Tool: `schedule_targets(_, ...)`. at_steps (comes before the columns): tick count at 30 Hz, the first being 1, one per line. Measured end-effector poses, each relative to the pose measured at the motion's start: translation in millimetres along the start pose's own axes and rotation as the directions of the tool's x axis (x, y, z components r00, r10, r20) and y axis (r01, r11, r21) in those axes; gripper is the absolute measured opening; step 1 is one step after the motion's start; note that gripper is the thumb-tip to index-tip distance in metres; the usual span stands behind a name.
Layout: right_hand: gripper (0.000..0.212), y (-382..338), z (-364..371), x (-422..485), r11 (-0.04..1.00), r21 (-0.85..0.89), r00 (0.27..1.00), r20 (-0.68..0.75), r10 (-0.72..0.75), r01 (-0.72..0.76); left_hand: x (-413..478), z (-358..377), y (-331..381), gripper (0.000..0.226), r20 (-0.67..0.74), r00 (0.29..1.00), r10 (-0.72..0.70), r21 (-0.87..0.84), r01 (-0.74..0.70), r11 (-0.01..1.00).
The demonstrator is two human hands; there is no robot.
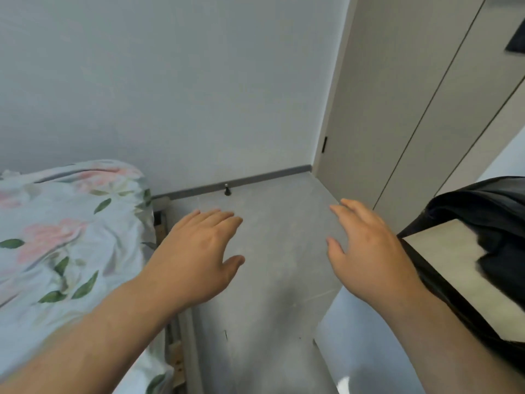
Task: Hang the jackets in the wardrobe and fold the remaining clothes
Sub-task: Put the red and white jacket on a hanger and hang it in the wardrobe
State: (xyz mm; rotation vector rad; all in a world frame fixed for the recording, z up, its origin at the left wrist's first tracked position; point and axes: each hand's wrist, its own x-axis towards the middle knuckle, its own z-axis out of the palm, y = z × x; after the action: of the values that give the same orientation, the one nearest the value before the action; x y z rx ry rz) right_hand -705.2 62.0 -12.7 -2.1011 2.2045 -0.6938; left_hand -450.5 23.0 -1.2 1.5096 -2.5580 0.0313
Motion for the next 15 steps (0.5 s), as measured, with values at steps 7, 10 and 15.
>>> schedule_targets(7,0.050,1,63,61,0.992,0.128,0.991,0.132,-0.001,-0.016,36,44,-22,0.064,0.077,0.984,-0.160,-0.091,0.167,0.982)
schedule_targets(10,0.048,-22,77,80,0.988,0.157,0.980,0.194,-0.034,0.003,37,39,-40,0.056,0.112,0.959,-0.258,-0.119,0.271,0.955)
schedule_targets(15,0.048,-75,72,107,0.980,0.186,0.938,0.322,-0.128,0.070,11,5,-82,0.050,0.181,0.893,-0.412,-0.130,0.437,0.890)
